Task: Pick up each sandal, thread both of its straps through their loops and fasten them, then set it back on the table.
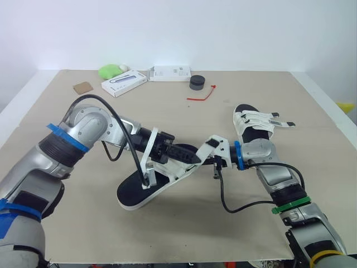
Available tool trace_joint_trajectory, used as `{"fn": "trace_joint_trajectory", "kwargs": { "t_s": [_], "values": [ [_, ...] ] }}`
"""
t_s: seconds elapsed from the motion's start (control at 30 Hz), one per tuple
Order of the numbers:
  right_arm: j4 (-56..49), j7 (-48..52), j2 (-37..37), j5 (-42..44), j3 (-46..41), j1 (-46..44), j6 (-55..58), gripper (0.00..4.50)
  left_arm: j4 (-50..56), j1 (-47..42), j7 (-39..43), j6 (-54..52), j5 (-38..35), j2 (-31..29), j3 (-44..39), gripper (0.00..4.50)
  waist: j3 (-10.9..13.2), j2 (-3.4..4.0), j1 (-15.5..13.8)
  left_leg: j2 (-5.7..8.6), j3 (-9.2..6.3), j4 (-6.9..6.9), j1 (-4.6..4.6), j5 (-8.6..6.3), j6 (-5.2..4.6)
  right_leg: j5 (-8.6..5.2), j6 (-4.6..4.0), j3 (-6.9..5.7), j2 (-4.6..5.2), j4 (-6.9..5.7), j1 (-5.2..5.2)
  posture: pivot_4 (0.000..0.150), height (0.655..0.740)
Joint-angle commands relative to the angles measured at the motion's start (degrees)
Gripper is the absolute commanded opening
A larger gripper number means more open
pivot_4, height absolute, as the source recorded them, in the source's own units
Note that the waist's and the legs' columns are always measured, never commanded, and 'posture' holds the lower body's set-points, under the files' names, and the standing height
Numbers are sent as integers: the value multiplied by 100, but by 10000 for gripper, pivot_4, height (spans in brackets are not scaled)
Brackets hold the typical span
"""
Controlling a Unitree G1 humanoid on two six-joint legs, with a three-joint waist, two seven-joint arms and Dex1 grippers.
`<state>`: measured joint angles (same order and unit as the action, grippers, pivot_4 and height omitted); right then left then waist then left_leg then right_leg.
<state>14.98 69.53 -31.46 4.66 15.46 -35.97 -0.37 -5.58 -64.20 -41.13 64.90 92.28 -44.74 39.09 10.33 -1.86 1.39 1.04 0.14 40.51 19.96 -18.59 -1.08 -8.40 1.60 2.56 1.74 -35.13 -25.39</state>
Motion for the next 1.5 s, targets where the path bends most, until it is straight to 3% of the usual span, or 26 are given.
{"fn": "trace_joint_trajectory", "kwargs": {
  "t_s": [0.03, 0.3, 0.4, 0.47, 0.67, 0.7, 0.77, 0.83, 0.97, 1.03, 1.13, 1.17, 1.23, 1.5],
  "values": [
    [91, 32, 4, -106, 89, 3, 15, 0, 302, -36, -360, -83, 27, -106, 225, 664, 0, 0, -2, 1, 0, 0, 1, 0, 0, 0, 0, -1, 0, 0, 0, 1500, 7400],
    [122, 48, 14, -111, 80, -18, 9, 0, -600, -406, 481, 468, -952, 153, 205, 664, 0, 0, -2, 4, 1, 0, 4, 0, 0, 0, 0, -3, 1, 3, 0, 1500, 7400],
    [146, 48, 16, -111, 72, -33, -2, 0, -728, -511, 632, 644, -1242, 190, 137, 9711, 0, 0, -4, 4, 0, 0, 3, 0, -1, 0, 1, -4, 1, 4, 0, 1500, 7400],
    [155, 51, 16, -113, 72, -38, -8, 0, -673, -529, 686, 697, -1362, 185, 84, 19456, 0, 0, -4, 5, 0, 0, 3, 0, -1, 0, 1, -3, 3, 4, 0, 1500, 7400],
    [175, 66, 30, -115, 88, -53, -10, 0, -910, -470, 1010, 807, -1901, 178, -91, 42962, 0, 0, -4, 7, 0, 0, 3, 1, -1, 0, 2, -3, 6, 2, 0, 1500, 7400],
    [182, 71, 34, -115, 91, -58, -10, 0, -1127, -460, 1159, 841, -2130, 166, -129, 44113, 0, 0, -4, 7, 0, 0, 3, 1, -1, 0, 2, -3, 6, 2, 0, 1500, 7400],
    [193, 76, 45, -117, 97, -66, -9, 0, -1612, -426, 1548, 969, -2727, 130, -187, 44113, 0, 0, -4, 8, 0, 0, 0, 1, -1, 0, 2, -3, 6, 0, 0, 1500, 7400],
    [188, 85, 49, -109, 96, -63, 0, 0, -2237, -347, 2143, 1112, -3764, 42, -102, 44113, 0, 0, -1, 7, 1, 0, -1, 2, -1, 0, 2, -3, 6, -1, 0, 1500, 7400],
    [194, 101, 53, -111, 103, -46, -5, 0, -2918, 0, 4151, 776, -6954, -187, 662, 44113, -1, 1, 4, 5, -1, 0, -4, 2, -1, 0, 1, -4, 4, -2, 0, 1500, 7400],
    [188, 103, 74, -107, 117, -28, 12, 0, -2113, 708, 5914, -405, -9400, -546, 955, 44113, -1, 3, 14, 4, 2, 0, -3, 2, -2, 0, 1, -1, 6, -3, -2, 1500, 7400],
    [182, 120, 82, -102, 119, -10, 17, 0, -555, 1787, 7574, -2327, -11859, -1036, 703, 44113, 0, 2, 44, -3, 2, -2, 2, 0, -4, -2, 1, 1, 5, -9, -6, 1500, 7400],
    [182, 126, 83, -103, 117, -5, 16, 0, -42, 2206, 7868, -2797, -12315, -1243, 579, 44113, -2, -1, 46, -2, -8, 3, 11, 0, -3, -2, 1, -8, 0, 1, -8, 1500, 7400],
    [185, 133, 88, -107, 121, 2, 15, 0, 556, 2760, 8230, -3398, -12691, -1462, 287, 44113, -1, 2, 61, -8, -7, 2, 8, -1, -5, -3, 0, -6, -1, -6, -7, 1500, 7400],
    [191, 178, 89, -99, 130, 17, 9, 0, 1561, 3990, 8594, -5206, -12897, -1432, -1074, 44113, -2, 1, 3, -14, -19, 4, -13, 6, 2, -16, -17, -2, -34, -1, 11, 1500, 7400]
  ]
}}
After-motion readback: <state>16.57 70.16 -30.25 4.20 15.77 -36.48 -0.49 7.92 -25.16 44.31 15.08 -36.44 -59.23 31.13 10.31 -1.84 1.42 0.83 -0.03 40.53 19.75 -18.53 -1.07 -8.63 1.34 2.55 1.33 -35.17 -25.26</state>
